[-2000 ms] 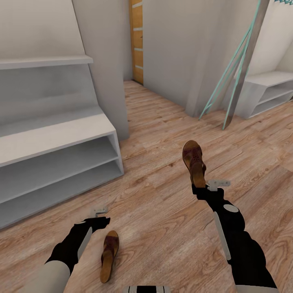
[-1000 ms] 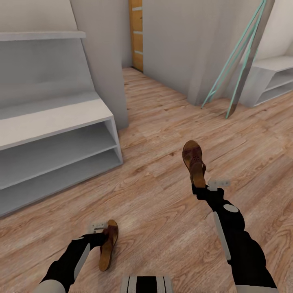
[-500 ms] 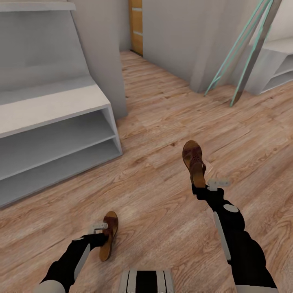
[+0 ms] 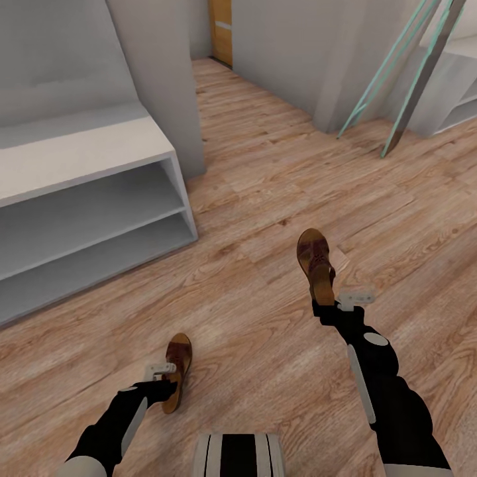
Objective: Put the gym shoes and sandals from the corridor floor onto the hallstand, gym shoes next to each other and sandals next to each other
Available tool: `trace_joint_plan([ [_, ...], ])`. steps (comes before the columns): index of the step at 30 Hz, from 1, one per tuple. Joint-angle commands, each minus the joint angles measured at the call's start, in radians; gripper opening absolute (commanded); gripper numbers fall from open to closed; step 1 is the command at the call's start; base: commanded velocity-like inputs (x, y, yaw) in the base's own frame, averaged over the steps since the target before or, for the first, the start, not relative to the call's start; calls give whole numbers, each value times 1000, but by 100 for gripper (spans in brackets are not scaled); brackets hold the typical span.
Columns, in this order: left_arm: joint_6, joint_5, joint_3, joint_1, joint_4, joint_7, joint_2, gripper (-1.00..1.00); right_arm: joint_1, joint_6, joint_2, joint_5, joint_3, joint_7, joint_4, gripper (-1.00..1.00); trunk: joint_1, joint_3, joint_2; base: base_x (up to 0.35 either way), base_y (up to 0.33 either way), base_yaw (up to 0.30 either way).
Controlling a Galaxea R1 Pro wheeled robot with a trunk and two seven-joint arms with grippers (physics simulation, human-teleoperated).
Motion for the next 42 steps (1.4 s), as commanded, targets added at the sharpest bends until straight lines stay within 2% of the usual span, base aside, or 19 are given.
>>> trace_joint_plan([
  [1,0,0,0,0,0,0,0,100,0,0,0,-4,0,0,0,-100,0,0,0,0,0,0],
  [22,-1,1,-4,-1,2,0,-6,100,0,0,0,-4,0,0,0,-100,0,-1,0,0,0,0],
  [34,0,0,-5,-2,3,0,-10,100,0,0,0,-4,0,0,0,-100,5,-47,-3,0,0,0],
  [42,-1,1,-6,-2,3,0,-23,100,0,0,0,-4,0,0,0,-100,5,-47,-3,0,0,0],
])
